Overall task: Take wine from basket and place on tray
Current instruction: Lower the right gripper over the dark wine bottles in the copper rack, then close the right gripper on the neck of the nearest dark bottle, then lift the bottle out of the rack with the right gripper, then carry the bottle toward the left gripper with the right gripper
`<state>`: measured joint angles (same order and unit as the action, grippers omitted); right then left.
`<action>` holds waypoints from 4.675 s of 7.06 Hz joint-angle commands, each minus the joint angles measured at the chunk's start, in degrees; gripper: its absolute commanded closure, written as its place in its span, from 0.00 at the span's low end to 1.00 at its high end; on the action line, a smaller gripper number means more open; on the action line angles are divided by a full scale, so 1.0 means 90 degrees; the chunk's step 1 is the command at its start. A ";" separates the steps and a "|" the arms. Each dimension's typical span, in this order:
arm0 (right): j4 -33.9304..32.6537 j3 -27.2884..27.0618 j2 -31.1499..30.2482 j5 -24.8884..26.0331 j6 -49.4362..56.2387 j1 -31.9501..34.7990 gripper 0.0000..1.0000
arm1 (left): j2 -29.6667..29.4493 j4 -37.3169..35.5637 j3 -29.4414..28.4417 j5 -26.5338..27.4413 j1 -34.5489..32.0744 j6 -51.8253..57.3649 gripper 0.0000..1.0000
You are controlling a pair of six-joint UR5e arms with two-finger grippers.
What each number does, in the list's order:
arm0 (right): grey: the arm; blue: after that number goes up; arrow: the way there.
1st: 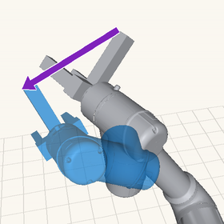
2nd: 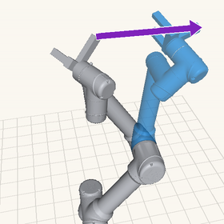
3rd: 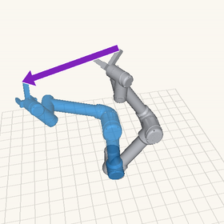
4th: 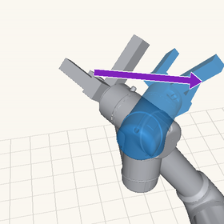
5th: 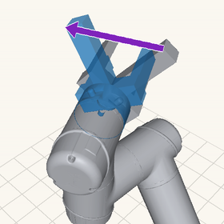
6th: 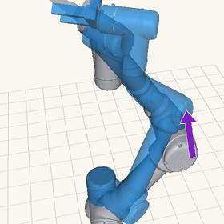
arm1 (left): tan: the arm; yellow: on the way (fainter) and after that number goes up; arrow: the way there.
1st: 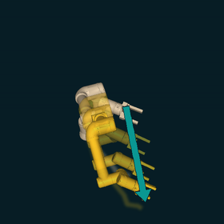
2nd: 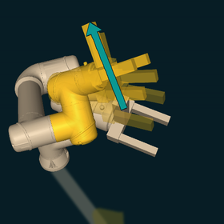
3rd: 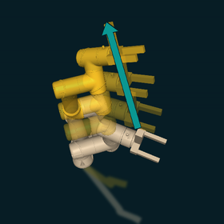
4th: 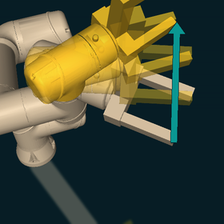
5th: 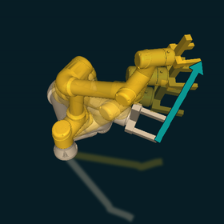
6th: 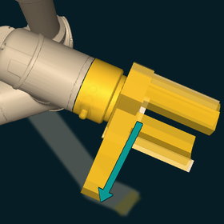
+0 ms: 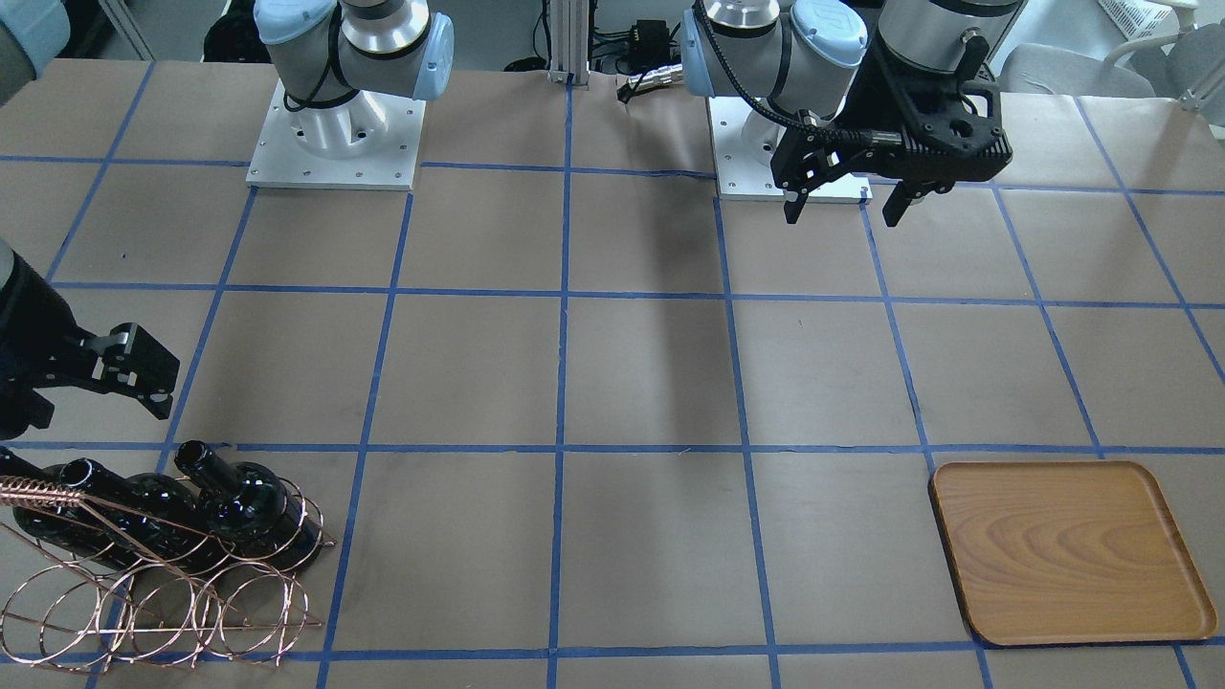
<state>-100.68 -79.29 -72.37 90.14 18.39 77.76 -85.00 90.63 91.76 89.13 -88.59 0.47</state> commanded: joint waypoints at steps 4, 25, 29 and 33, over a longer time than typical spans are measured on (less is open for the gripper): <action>-0.0317 -0.0008 0.0385 0.0004 0.0008 -0.0018 0.19 | -0.0028 -0.0021 0.0000 -0.0020 0.0000 -0.0043 0.00; -0.0090 -0.0858 -0.0642 0.0004 -0.4996 0.3250 1.00 | 0.0001 -0.0041 -0.0010 0.0058 0.0273 0.0065 0.00; -0.0638 -0.0712 -0.0232 0.0005 -0.6443 0.4190 1.00 | -0.0009 -0.0041 -0.0068 0.0019 0.0703 0.0065 0.00; -0.0688 0.0408 0.0617 -0.0025 -0.8190 0.4961 1.00 | -0.0009 -0.0051 -0.0059 0.0038 0.0897 0.0755 0.00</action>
<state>-106.80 -79.05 -69.49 89.98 -49.71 119.89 -85.14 90.15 91.23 89.50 -81.32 4.24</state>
